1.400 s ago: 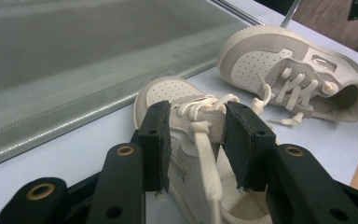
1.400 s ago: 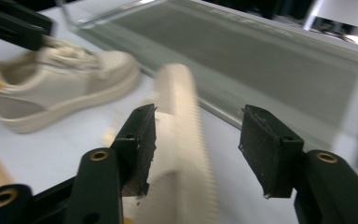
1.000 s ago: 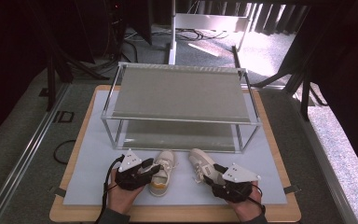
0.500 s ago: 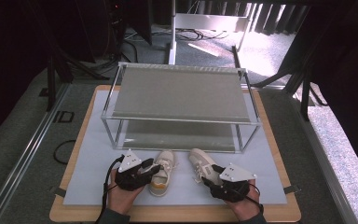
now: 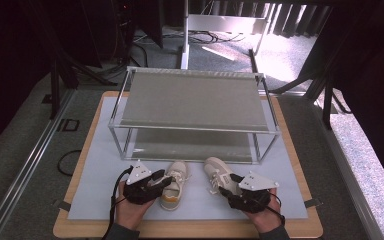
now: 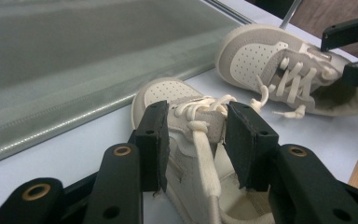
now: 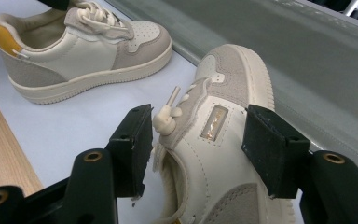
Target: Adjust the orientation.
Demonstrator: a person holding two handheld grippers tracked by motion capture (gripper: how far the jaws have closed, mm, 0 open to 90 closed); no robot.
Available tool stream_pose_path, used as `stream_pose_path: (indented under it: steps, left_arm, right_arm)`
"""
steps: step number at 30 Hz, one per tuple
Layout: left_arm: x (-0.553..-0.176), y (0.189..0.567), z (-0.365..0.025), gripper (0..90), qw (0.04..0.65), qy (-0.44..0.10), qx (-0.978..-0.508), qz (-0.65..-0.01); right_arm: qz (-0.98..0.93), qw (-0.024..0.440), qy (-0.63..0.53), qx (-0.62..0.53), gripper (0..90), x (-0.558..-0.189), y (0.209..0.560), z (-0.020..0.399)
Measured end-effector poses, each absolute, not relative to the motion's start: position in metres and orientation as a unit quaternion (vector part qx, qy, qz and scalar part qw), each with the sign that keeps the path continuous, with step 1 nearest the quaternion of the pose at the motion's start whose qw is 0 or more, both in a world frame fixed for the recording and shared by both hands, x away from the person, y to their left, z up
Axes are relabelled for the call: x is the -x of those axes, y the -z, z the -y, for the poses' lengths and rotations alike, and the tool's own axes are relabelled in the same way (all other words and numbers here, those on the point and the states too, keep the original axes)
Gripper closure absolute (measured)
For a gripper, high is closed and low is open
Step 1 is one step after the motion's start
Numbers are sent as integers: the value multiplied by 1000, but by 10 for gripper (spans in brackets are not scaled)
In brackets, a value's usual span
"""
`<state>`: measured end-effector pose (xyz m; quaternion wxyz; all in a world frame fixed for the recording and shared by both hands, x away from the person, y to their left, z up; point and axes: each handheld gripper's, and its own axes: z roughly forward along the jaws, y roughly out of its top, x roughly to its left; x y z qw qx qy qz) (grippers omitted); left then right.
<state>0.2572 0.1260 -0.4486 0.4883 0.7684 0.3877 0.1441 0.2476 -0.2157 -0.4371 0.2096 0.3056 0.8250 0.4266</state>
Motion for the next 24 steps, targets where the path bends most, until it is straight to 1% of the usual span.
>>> stream_pose_path:
  steps: [12, 16, 19, 21, 24]
  left_arm:
    - [-256, 446, -129, 588, 493, -148, -765, -389]
    - [-256, 446, -128, 588, 493, -147, -765, -388]
    - [-256, 446, -127, 588, 492, -147, -765, -388]
    - [-257, 447, -127, 588, 491, -145, -766, -388]
    - [-257, 448, -126, 588, 490, -143, -767, -389]
  right_arm:
    - [-827, 215, -416, -310, 419, -257, 435, 221]
    - [-829, 225, -407, -312, 418, -260, 435, 223]
    - [-832, 233, -397, -311, 434, -263, 435, 223]
    - [-832, 238, -392, -312, 471, -265, 435, 224]
    - [-829, 235, -395, -319, 481, -268, 436, 228]
